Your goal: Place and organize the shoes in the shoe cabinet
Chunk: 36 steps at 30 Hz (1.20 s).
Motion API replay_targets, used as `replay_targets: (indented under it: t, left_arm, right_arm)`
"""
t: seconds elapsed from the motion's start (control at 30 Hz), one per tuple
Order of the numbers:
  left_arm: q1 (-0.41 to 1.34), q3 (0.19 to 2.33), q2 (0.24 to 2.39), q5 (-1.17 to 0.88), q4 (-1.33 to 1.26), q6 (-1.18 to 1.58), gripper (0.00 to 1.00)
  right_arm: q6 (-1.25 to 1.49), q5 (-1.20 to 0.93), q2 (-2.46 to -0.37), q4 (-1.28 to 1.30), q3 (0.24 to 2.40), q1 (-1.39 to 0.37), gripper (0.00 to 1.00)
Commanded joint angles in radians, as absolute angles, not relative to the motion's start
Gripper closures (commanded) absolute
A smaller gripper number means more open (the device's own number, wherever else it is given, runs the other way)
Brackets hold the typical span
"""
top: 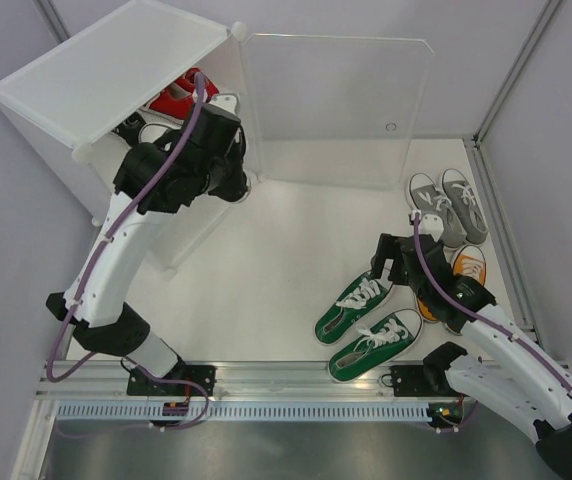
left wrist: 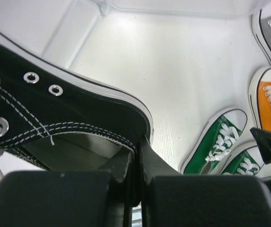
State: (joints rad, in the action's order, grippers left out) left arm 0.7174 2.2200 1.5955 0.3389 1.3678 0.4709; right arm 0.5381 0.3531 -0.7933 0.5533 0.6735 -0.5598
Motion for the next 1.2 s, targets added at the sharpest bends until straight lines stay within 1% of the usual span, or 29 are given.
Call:
replay_targets:
  t: [0.0,0.13,0.27,0.3,0.4,0.57,0.7,0.97,1.17]
  left_arm:
    - [0.655,2.229,1.542,0.463,1.54,0.443,0.98]
    - [0.577,2.233,1.528,0.451,1.539,0.408,0.98]
    - [0.577,2.186,1.522,0.361,1.503,0.407,0.98]
    - [0.577,2.146,1.517,0.354,1.485,0.4,0.98]
    - [0.577,2.118,1.516,0.316,1.451,0.388,0.98]
    - [0.578,2.149,1.522,0.232,1.417,0.338,0.98]
    - [0.597,2.135,1.531,0.102,1.373,0.281,0.98]
    - [0.644,2.126,1.554,0.074,1.377,0.253,0.98]
    - [0.673,2.071,1.554,0.066,1.374,0.25,0.98]
  right_arm:
    - [0.534,0.337,-0.776,0.52,0.655,-0.558,0.02]
    - [0.532,0.33,-0.775,0.517,0.646,-0.558,0.02]
    - [0.534,0.327,-0.776,0.514,0.64,-0.558,0.02]
    - [0.535,0.327,-0.776,0.509,0.638,-0.558,0.02]
    - [0.538,0.316,-0.781,0.502,0.638,-0.558,0.02]
    - [0.538,0.314,-0.788,0.495,0.626,-0.558,0.02]
    - [0.542,0.307,-0.793,0.486,0.617,-0.558,0.02]
    - [0.543,0.305,-0.795,0.482,0.611,-0.558,0.02]
    - [0.548,0.296,-0.804,0.474,0.607,-0.558,0.02]
